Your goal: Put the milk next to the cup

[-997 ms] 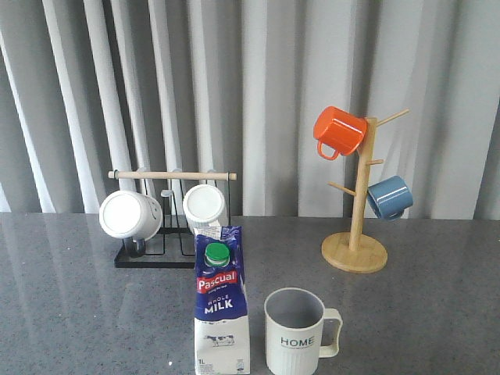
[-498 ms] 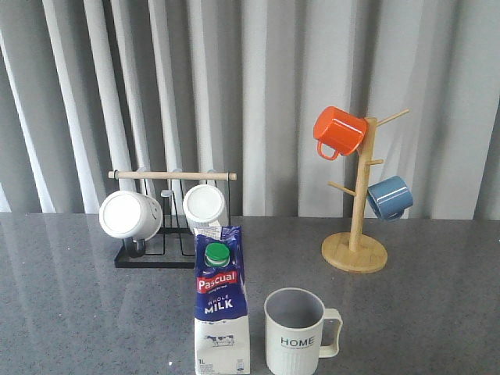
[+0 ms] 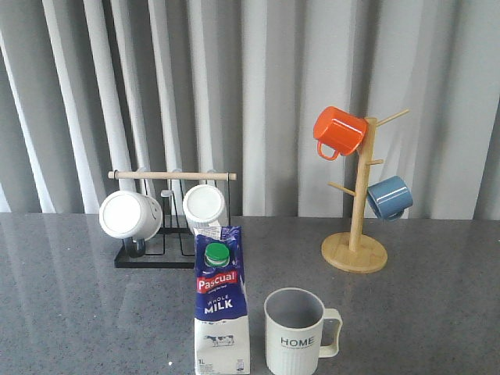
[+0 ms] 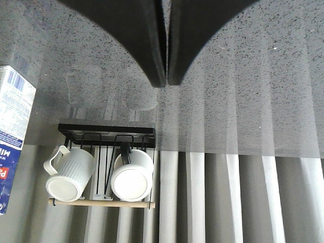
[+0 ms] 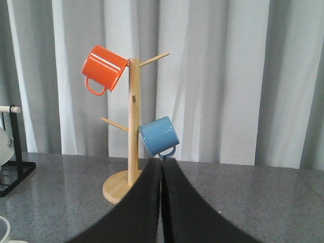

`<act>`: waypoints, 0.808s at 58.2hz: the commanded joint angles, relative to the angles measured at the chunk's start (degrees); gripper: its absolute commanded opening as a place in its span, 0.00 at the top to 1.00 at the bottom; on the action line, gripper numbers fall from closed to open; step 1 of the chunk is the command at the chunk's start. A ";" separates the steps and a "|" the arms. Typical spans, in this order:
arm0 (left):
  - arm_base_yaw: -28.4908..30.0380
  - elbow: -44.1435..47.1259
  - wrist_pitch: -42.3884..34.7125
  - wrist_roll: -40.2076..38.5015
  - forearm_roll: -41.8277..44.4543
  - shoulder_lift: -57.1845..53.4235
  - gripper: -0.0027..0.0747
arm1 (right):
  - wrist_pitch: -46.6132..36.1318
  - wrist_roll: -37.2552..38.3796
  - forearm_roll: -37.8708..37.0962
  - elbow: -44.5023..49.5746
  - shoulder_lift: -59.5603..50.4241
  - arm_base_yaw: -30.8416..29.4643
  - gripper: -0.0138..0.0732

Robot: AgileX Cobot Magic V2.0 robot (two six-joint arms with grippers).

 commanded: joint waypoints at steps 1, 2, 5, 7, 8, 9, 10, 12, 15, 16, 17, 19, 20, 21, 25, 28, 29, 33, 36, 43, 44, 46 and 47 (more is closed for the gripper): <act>-0.35 -0.65 -4.19 -0.67 -0.69 -0.69 0.98 | -4.28 -0.61 -0.12 -1.52 -0.19 -0.24 0.85; -0.35 -0.65 -4.19 -0.67 -0.69 -0.69 0.98 | -4.28 -0.61 -0.12 -1.52 -0.19 -0.24 0.85; -0.35 -0.65 -4.19 -0.67 -0.69 -0.69 0.98 | -4.28 -0.61 -0.12 -1.52 -0.19 -0.24 0.85; -0.35 -0.65 -4.19 -0.67 -0.69 -0.69 0.98 | -4.28 -0.61 -0.12 -1.52 -0.19 -0.24 0.85; -0.35 -0.65 -4.07 -0.67 -0.63 -0.69 0.98 | -4.28 -0.61 -0.12 -1.52 -0.19 -0.24 0.85; -0.35 -0.65 -4.02 -0.67 -0.63 -0.69 0.98 | -4.28 -0.61 -0.12 -1.52 -0.19 -0.24 0.85; -0.35 -0.65 -3.72 -0.67 -0.56 -0.69 0.98 | -4.28 -0.61 -0.12 -1.52 -0.19 -0.24 0.85; -0.35 -0.65 -3.72 -0.60 -0.55 -0.69 0.98 | -4.28 -0.61 -0.12 -1.52 -0.19 -0.24 0.85; -0.35 -0.65 -3.72 -0.60 -0.55 -0.69 0.98 | -4.28 -0.61 -0.12 -1.52 -0.19 -0.24 0.85; -0.35 -0.65 -3.72 -0.60 -0.55 -0.69 0.98 | -4.28 -0.61 -0.12 -1.52 -0.19 -0.24 0.85; -0.35 -0.65 -3.72 -0.60 -0.55 -0.69 0.98 | -4.28 -0.61 -0.12 -1.52 -0.19 -0.24 0.85; -0.35 -0.65 -3.72 -0.60 -0.55 -0.69 0.98 | -4.28 -0.61 -0.12 -1.52 -0.19 -0.24 0.85; -0.35 -0.72 -3.72 -0.60 -0.55 -0.69 0.98 | -4.28 -0.61 -0.12 -1.52 -0.19 -0.24 0.85; -0.35 -0.72 -3.72 -0.60 -0.55 -0.62 0.98 | -4.28 -0.61 -0.12 -1.52 -0.19 -0.24 0.85; -0.35 -1.00 -3.72 -0.60 -0.55 -0.63 0.98 | -4.28 -0.61 -0.12 -1.52 -0.19 -0.24 0.85; -0.35 -1.06 -3.72 -0.60 -0.55 -0.63 0.98 | -4.28 -0.61 -0.12 -1.52 -0.19 -0.24 0.85; -0.35 -1.10 -3.72 -0.60 -0.55 -0.63 0.98 | -4.28 -0.61 -0.12 -1.52 -0.19 -0.24 0.85; -0.35 -1.10 -3.72 -0.60 -0.55 -0.63 0.98 | -4.28 -0.61 -0.12 -1.52 -0.19 -0.24 0.85; -0.35 -1.10 -3.72 -0.60 -0.55 -0.63 0.98 | -4.28 -0.61 -0.12 -1.52 -0.19 -0.24 0.85; -0.35 -1.10 -3.72 -0.60 -0.55 -0.63 0.98 | -4.23 -0.61 -0.12 -1.52 -0.19 -0.24 0.85; -0.35 -1.10 -3.72 -0.60 -0.55 -0.63 0.98 | -4.23 -0.61 -0.12 -1.52 -0.19 -0.24 0.85; -0.35 -1.10 -3.72 -0.60 -0.55 -0.63 0.98 | -4.23 -0.61 -0.12 -1.52 -0.19 -0.24 0.85; -0.35 -1.10 -3.72 -0.60 -0.55 -0.63 0.98 | -4.23 -0.61 -0.12 -1.52 -0.19 -0.24 0.85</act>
